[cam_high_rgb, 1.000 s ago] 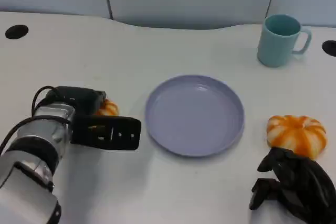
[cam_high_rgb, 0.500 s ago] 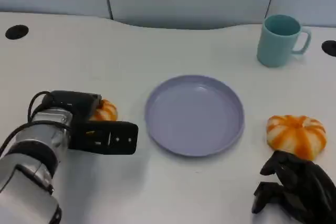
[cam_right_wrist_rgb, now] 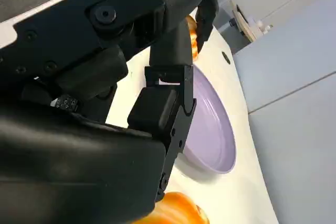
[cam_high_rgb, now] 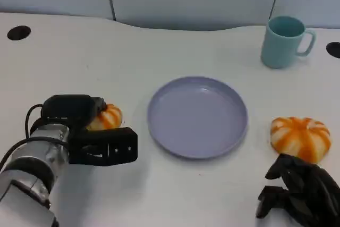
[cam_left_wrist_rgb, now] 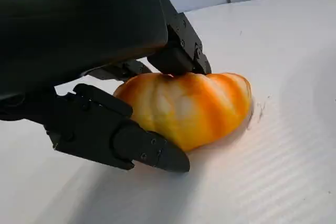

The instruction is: Grasp the bread from the table and place it into the plate.

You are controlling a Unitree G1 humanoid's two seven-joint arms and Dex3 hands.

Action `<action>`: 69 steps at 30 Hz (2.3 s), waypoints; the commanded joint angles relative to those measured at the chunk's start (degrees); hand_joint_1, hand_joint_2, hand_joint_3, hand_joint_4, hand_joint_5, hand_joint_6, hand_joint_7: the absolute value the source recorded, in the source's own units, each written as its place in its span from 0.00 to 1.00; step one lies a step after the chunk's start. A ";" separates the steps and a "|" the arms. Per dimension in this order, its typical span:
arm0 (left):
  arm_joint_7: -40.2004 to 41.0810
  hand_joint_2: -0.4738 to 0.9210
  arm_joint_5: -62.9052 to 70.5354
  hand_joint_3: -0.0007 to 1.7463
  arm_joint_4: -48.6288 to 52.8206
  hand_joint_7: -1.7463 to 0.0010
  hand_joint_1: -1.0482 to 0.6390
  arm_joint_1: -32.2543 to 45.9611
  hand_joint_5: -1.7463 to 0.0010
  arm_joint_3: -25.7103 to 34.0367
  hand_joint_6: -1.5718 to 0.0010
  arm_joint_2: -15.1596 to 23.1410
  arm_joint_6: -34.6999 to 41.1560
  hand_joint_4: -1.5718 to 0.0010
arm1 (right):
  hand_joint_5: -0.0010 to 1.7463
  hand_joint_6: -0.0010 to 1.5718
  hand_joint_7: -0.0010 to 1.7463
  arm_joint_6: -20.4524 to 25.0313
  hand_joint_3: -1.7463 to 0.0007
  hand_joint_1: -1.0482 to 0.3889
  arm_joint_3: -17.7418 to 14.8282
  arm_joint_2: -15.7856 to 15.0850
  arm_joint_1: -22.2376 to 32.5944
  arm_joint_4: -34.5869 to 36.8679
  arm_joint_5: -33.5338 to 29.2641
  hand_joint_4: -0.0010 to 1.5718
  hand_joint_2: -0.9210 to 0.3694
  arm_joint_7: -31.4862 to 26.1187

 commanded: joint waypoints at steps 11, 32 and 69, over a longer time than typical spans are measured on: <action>4.95 1.00 -0.33 0.15 0.77 0.43 0.49 4.47 0.08 0.58 0.57 -0.02 -1.57 0.57 | 0.53 0.73 0.56 -0.16 1.00 0.12 -0.09 -0.94 0.95 -1.82 -0.29 0.87 0.09 -0.87; 16.39 0.81 -2.83 0.43 -1.73 0.00 0.57 1.17 0.00 4.21 0.61 4.03 -14.22 0.49 | 0.51 0.74 0.55 -0.20 1.00 0.13 -0.33 -0.26 -1.20 1.15 0.36 0.88 0.11 -0.40; 21.14 0.74 6.32 0.56 -3.02 0.00 0.51 -9.37 0.00 -7.06 0.57 -7.18 -18.43 0.42 | 0.49 0.76 0.51 0.01 1.00 0.13 0.67 1.19 -2.15 1.72 -0.71 0.89 0.13 -1.83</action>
